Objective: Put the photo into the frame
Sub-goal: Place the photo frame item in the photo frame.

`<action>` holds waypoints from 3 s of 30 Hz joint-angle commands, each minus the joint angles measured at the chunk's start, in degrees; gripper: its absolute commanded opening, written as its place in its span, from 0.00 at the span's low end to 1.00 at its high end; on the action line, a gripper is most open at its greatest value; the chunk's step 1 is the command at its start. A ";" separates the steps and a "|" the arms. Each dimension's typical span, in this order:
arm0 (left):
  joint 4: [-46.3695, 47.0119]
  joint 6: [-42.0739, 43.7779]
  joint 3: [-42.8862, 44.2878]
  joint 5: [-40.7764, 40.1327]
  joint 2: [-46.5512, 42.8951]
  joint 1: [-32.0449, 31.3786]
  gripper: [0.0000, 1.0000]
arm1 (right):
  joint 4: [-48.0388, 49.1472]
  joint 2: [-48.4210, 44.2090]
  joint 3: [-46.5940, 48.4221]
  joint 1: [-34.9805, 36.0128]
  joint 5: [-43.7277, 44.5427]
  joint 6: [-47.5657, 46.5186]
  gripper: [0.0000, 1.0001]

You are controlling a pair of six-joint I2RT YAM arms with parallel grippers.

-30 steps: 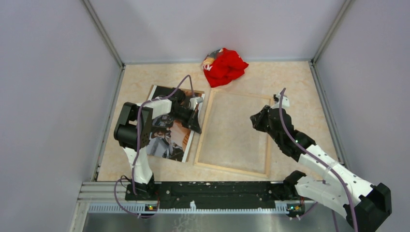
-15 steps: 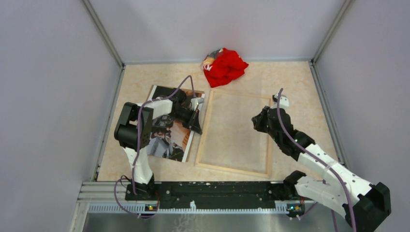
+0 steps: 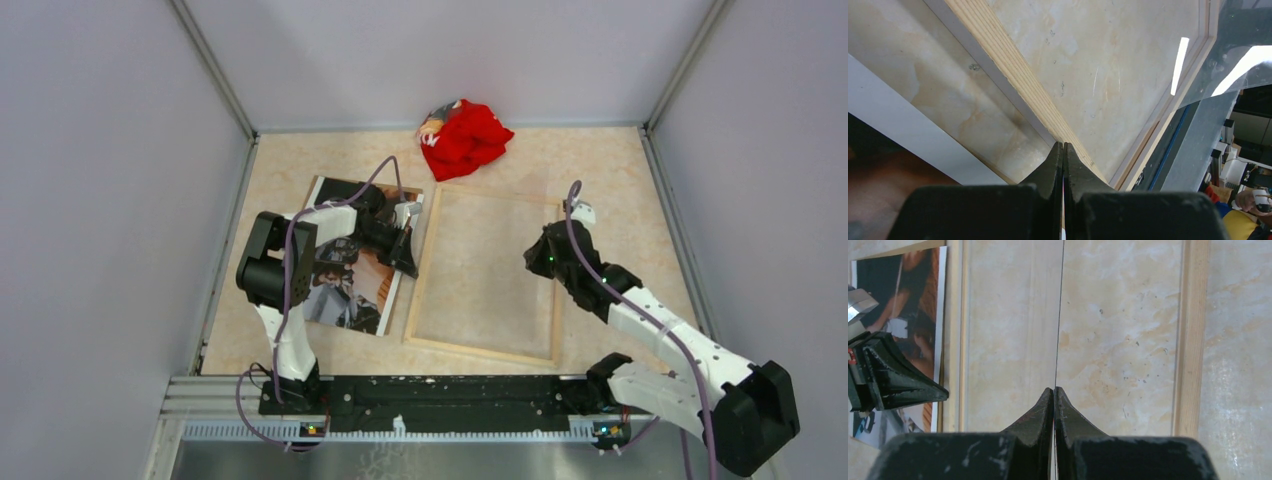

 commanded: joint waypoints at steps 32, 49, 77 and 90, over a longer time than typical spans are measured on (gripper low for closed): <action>0.34 0.97 0.49 1.17 0.41 -0.39 0.00 | 14.18 1.79 -5.81 -8.53 -24.15 6.40 0.00; 0.33 1.26 0.58 0.92 0.67 -0.39 0.00 | 37.90 0.10 -10.90 -12.15 -39.34 16.94 0.00; -0.34 1.89 0.41 0.04 -0.23 0.05 0.00 | 60.21 0.79 -21.25 -17.99 -45.74 28.84 0.00; -0.24 1.86 0.36 -0.44 -0.48 0.05 0.00 | 56.17 0.85 -22.76 -18.03 -44.62 24.70 0.00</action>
